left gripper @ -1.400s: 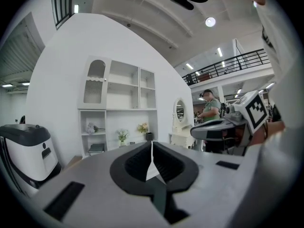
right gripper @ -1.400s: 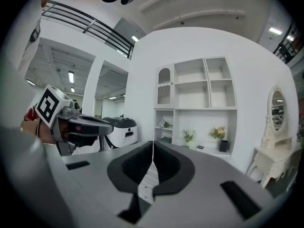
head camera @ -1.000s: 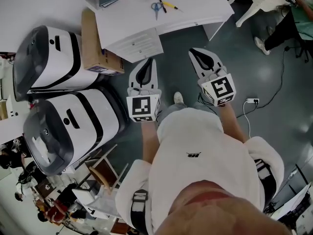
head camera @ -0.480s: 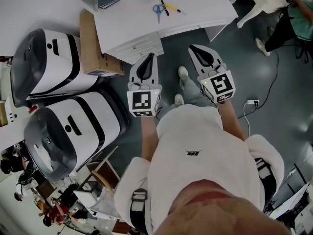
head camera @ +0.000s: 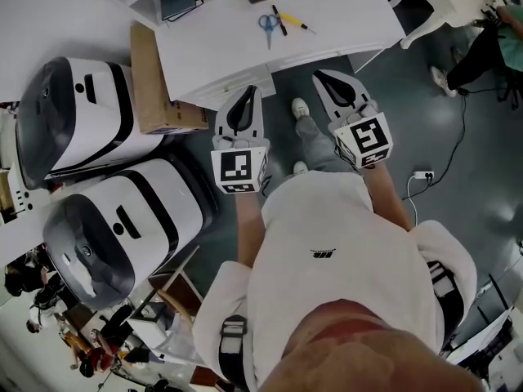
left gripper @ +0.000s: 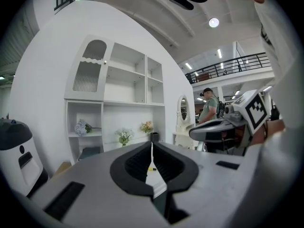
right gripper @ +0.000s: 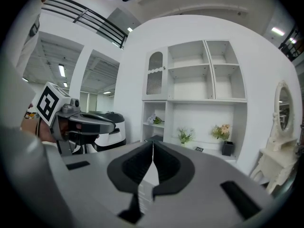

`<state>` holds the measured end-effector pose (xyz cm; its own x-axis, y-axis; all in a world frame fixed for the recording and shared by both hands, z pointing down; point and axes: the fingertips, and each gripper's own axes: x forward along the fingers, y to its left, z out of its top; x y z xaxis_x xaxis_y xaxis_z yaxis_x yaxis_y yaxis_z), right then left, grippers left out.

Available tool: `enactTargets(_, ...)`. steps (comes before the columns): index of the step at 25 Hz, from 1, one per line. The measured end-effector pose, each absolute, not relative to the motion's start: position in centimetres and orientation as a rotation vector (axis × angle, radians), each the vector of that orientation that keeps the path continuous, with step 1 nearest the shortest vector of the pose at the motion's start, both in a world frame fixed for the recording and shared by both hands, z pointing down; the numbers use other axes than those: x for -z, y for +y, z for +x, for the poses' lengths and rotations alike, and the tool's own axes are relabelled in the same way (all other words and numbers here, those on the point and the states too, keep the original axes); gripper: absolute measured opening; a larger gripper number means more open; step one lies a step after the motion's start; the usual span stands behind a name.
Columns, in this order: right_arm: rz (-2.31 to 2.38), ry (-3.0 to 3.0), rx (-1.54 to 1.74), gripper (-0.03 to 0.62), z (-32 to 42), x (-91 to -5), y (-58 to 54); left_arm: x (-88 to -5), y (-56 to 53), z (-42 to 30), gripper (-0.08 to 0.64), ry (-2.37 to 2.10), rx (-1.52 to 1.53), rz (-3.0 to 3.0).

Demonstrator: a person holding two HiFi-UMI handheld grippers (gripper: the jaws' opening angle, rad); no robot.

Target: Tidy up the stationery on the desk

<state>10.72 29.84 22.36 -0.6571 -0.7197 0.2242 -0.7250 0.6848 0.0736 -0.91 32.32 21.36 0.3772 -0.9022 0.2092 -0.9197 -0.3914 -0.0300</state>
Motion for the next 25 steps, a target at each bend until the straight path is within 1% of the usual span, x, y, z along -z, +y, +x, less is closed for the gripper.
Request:
enactTargets(12, 1.046, -2.664, -0.11, -0.003, 9.1, -24.4, 17.4, -23.1, 20.5, -1.6, 0.0, -1.684, -0.325, 2.465)
enactTargets(25, 0.918, -2.629, -0.223, -0.003, 9.0, -29.8, 7.1, -27.4, 10.9, -1.7, 0.0, -1.679, -0.359, 2.371)
